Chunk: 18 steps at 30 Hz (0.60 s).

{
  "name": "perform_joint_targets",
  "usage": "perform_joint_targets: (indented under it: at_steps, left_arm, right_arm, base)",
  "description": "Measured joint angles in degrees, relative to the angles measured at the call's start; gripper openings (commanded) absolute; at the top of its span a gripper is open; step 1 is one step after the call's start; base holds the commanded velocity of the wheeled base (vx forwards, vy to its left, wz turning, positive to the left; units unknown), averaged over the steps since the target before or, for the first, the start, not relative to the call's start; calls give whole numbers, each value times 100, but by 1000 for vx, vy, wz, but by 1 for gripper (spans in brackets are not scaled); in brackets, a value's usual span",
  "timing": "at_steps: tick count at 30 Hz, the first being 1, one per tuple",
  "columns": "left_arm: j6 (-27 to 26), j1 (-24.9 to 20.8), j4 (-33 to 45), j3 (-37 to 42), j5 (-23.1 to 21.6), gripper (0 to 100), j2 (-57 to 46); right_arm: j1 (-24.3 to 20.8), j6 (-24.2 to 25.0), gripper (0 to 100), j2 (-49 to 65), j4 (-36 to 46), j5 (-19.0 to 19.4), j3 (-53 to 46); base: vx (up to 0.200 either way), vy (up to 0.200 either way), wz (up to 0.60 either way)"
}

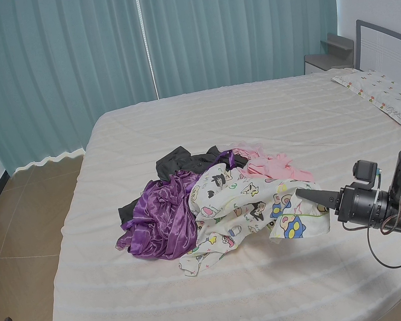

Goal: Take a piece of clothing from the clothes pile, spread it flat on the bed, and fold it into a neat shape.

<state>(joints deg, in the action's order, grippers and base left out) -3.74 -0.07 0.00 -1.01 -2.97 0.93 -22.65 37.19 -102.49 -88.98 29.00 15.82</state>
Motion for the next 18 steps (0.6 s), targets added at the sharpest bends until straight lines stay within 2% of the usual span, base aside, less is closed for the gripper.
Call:
perform_joint_targets:
  at_steps: [5,10,14,17,18]
  left_arm:
    - [79,-2,-73,-15,-2,100,0]
    - [552,-13,-268,-645,-145,100,246]
    - [541,-41,-352,-1471,-701,100,822]
    - [328,-78,-385,-1883,-1142,100,1447]
    - [172,-124,-429,-2032,-1378,100,1960]
  right_arm:
    - [-221,68,0,489,-4,-2,349]
    - [-354,123,0,714,0,-16,617]
    - [-477,169,0,800,29,-34,820]
    - [-571,196,0,828,84,-49,953]
    - [-631,208,0,839,139,-68,1044]
  base:
    - [0,0,0]
    - [0,0,0]
    - [0,0,0]
    - [0,0,0]
    - [0,0,0]
